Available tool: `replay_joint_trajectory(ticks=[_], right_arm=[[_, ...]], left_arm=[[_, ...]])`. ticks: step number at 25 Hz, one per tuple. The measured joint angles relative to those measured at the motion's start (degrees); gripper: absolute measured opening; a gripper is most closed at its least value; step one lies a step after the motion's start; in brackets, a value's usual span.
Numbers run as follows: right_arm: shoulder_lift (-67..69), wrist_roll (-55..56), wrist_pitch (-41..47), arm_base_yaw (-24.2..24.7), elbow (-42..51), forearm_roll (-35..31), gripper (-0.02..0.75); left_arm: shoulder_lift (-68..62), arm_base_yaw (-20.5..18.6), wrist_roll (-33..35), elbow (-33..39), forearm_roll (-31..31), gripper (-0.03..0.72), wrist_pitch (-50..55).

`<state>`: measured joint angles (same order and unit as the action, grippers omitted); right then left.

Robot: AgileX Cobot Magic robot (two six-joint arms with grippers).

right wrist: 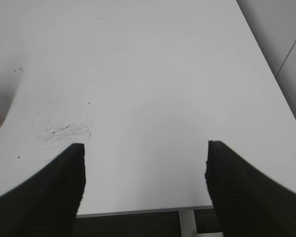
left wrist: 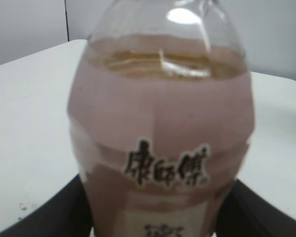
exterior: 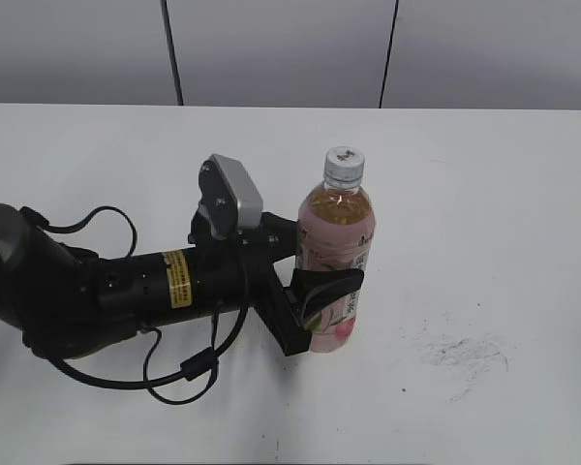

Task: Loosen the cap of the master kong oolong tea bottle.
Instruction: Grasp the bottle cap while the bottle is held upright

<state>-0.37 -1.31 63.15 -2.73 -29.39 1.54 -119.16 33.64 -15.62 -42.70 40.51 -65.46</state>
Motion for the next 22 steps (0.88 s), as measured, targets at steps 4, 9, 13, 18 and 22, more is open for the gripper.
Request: replay_joint_trajectory(ticks=[4, 9, 13, 18, 22], right_arm=[[0.0, 0.0, -0.1, 0.0, 0.0, -0.8, 0.571], [0.0, 0.1, -0.7, 0.0, -0.1, -2.1, 0.571], [1.9, 0.1, -2.0, 0.0, -0.7, -2.9, 0.571], [15.7, -0.1, -5.8, 0.0, -2.2, -3.8, 0.571], [31.3, -7.0, -10.2, 0.0, -6.0, -10.8, 0.571]], left_arm=[[0.0, 0.0, 0.0, 0.0, 0.0, 0.407, 0.0], [0.0, 0.0, -0.1, 0.0, 0.0, 0.407, -0.1], [0.0, 0.0, -0.1, 0.0, 0.0, 0.407, -0.1], [0.0, 0.0, -0.1, 0.0, 0.0, 0.407, -0.1], [0.0, 0.0, -0.1, 0.0, 0.0, 0.407, -0.1]])
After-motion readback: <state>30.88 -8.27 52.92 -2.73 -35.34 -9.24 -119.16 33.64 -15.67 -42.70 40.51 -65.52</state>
